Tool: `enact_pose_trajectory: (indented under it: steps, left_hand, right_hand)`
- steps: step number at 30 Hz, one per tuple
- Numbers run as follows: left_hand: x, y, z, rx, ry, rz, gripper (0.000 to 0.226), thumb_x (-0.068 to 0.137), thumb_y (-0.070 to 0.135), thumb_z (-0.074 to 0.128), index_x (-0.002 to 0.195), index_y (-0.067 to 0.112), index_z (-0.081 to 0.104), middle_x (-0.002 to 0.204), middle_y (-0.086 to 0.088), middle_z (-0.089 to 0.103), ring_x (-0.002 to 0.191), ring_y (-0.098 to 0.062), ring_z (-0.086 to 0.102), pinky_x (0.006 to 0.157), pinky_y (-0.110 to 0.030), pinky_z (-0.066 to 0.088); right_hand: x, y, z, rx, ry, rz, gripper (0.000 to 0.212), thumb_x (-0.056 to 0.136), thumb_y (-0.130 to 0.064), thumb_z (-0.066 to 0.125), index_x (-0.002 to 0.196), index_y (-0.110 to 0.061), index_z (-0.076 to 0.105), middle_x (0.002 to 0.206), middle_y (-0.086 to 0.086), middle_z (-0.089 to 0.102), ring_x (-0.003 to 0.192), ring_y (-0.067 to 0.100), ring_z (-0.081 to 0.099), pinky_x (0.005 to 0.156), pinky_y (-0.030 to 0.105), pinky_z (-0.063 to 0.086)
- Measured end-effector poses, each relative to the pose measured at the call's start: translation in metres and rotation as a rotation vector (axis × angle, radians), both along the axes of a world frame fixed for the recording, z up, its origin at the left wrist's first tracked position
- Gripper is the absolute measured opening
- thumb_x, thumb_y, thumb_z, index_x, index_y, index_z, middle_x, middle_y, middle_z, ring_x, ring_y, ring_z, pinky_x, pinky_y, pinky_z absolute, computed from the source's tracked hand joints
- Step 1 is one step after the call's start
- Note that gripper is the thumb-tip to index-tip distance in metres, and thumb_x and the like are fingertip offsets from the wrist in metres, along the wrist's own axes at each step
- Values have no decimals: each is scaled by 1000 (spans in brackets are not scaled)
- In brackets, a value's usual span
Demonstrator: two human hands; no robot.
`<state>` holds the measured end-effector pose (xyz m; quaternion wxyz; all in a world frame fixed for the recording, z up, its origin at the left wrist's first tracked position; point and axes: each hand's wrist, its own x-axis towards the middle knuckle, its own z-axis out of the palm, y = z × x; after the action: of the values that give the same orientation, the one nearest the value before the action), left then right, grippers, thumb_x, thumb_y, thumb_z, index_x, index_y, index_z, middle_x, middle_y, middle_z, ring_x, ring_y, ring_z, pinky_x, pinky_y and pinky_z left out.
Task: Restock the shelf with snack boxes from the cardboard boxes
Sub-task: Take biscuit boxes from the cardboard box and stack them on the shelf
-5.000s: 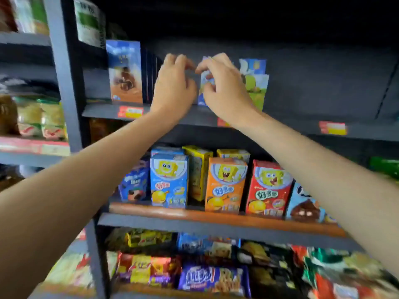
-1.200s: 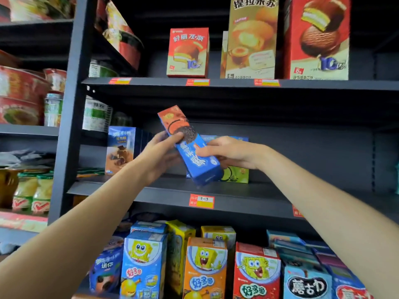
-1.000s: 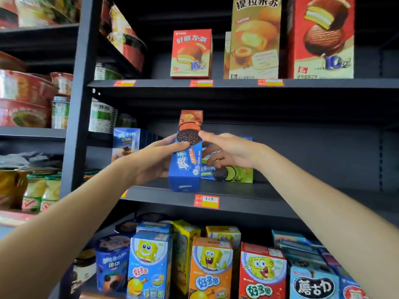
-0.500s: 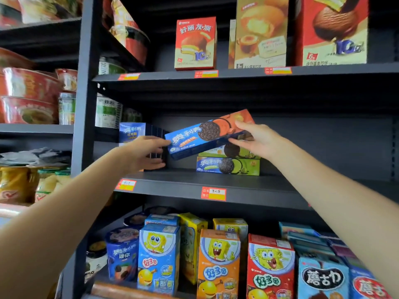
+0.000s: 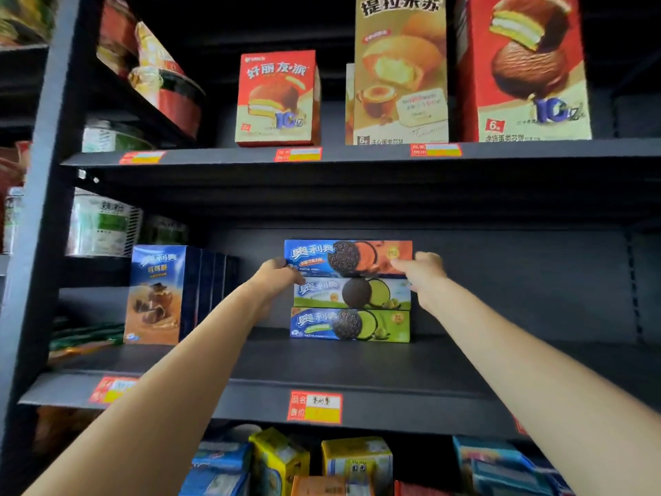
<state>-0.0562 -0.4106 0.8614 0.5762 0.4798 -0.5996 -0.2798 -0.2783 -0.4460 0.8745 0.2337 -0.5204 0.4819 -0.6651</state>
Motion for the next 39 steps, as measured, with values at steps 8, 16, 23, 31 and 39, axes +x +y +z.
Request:
enact_pose_trajectory:
  steps: [8, 16, 23, 31, 39]
  left_hand:
    - [-11, -36, -7, 49, -462, 78, 63, 78, 4, 55, 137, 6, 33, 131, -13, 51, 119, -28, 49, 101, -33, 39]
    - [-6, -46, -5, 75, -711, 138, 69, 83, -1, 55, 141, 7, 19, 131, -14, 48, 112, -25, 48, 96, -34, 39]
    - [7, 6, -5, -163, -1145, 454, 76, 88, 15, 54, 150, 20, 9, 158, -3, 4, 144, -29, 9, 116, -45, 16]
    - [39, 117, -62, -630, -600, 577, 40, 82, 3, 45, 122, 4, 49, 127, -20, 43, 117, -36, 40, 94, -42, 31]
    - [144, 233, -305, -422, -614, 502, 37, 76, 9, 39, 107, -6, 52, 108, -28, 50, 102, -39, 45, 85, -51, 37]
  right_hand:
    - [-7, -35, 1, 86, 272, -282, 19, 85, -15, 58, 100, -5, 63, 114, 14, 63, 101, 31, 62, 75, 34, 50]
    - [-6, -41, 4, 128, 488, -390, 30, 93, -5, 46, 120, 0, 56, 126, 17, 56, 112, 35, 57, 89, 38, 49]
    - [11, 14, 15, 86, 473, -456, 38, 95, -17, 49, 131, -7, 44, 135, 13, 49, 122, 33, 50, 96, 41, 44]
    - [137, 150, -36, -230, 244, 182, 23, 89, -2, 47, 69, -7, 56, 59, 9, 57, 41, 9, 56, 42, 18, 46]
    - [234, 246, -271, -76, 653, 559, 40, 94, -27, 42, 64, -3, 53, 49, -3, 54, 42, 4, 51, 44, 15, 34]
